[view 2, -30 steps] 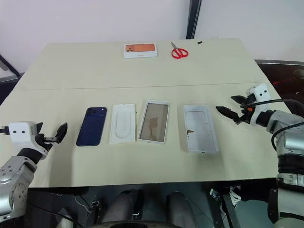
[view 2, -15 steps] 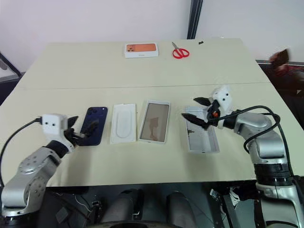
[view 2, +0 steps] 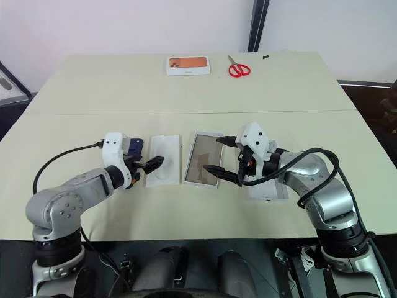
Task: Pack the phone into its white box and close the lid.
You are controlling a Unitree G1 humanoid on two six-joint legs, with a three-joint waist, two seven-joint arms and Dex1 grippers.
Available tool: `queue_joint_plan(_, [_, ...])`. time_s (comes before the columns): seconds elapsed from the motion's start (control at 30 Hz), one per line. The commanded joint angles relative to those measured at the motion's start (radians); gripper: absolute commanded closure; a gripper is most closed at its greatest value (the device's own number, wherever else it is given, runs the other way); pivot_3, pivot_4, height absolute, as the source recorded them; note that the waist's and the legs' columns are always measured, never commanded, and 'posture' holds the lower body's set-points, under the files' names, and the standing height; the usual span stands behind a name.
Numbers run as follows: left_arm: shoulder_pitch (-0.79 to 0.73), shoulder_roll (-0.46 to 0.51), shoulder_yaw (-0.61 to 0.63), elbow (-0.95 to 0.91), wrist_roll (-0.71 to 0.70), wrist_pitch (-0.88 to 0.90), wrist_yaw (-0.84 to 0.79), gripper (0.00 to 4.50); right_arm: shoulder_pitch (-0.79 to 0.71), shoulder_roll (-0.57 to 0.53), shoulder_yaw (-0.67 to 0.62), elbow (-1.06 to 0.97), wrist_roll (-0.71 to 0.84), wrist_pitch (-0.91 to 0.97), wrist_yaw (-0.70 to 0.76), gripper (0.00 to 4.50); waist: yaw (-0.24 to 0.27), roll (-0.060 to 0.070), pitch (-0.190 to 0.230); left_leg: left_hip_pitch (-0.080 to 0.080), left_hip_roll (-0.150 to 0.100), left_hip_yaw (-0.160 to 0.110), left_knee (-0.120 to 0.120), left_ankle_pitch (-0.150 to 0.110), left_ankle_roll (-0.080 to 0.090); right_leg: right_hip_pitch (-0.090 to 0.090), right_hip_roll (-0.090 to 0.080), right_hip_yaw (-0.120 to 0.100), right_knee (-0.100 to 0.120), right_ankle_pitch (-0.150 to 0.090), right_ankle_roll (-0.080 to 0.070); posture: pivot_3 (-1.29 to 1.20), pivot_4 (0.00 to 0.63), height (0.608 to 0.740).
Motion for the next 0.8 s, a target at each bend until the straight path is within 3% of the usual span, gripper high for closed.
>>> queue_joint_plan(0.03, [-0.039,-0.036,0.042,0.009,0.003,0.073,0.029,0.00,-0.010,0.001,-0.001,-0.012,0.007,-0.026,0.011,0.02,-0.001,0.000,0.000,0.000,0.000,0.000,0.000,0.000,0.000,0.000,0.000,0.000,0.000,0.000,0.000,0.00,0.150,0.740])
queue_joint_plan(0.2, [-0.071,-0.086,0.068,0.039,0.038,0.123,0.058,0.00,-0.010,-0.001,-0.001,0.003,-0.005,-0.048,0.016,0.02,-0.001,0.000,0.000,0.000,0.000,0.000,0.000,0.001,-0.002,0.000,0.000,0.000,0.000,0.000,0.000,0.00,0.150,0.740])
queue_joint_plan(0.3, [-0.080,-0.100,0.076,0.045,0.054,0.124,0.060,1.27,-0.002,-0.001,0.003,0.000,-0.012,-0.057,0.013,0.00,0.000,0.000,0.000,0.000,0.000,0.000,0.000,0.001,-0.002,0.000,0.000,0.000,0.000,0.000,0.000,0.00,0.150,0.740])
queue_joint_plan(0.5, [-0.085,-0.095,0.081,0.058,0.088,0.110,0.057,4.25,0.014,0.001,0.013,-0.021,-0.022,-0.062,0.004,0.00,0.001,0.000,0.000,0.000,0.000,0.000,0.001,0.002,-0.003,0.000,0.000,0.000,0.000,0.000,0.000,0.00,0.150,0.740])
queue_joint_plan(0.53, [-0.085,-0.089,0.085,0.060,0.093,0.103,0.055,4.45,0.017,-0.003,0.015,-0.025,-0.023,-0.061,0.003,0.00,0.000,0.000,0.000,0.000,0.000,0.000,0.000,0.002,-0.003,0.000,0.000,0.000,0.000,0.000,0.000,0.00,0.150,0.740])
queue_joint_plan(0.67, [-0.097,-0.090,0.135,0.067,0.100,0.089,0.052,4.45,0.036,-0.041,0.049,-0.039,-0.066,-0.080,0.026,0.00,0.000,0.000,0.000,0.000,0.000,0.000,0.000,0.002,-0.003,0.000,0.000,0.000,0.000,0.000,0.000,0.00,0.150,0.740])
queue_joint_plan(0.8, [-0.133,-0.127,0.274,0.071,0.072,0.062,0.054,4.45,0.066,-0.107,0.142,-0.050,-0.156,-0.138,0.082,0.00,-0.001,-0.001,0.000,0.000,0.000,0.000,0.000,0.002,-0.003,0.000,0.000,0.000,0.000,0.000,0.000,0.00,0.150,0.740])
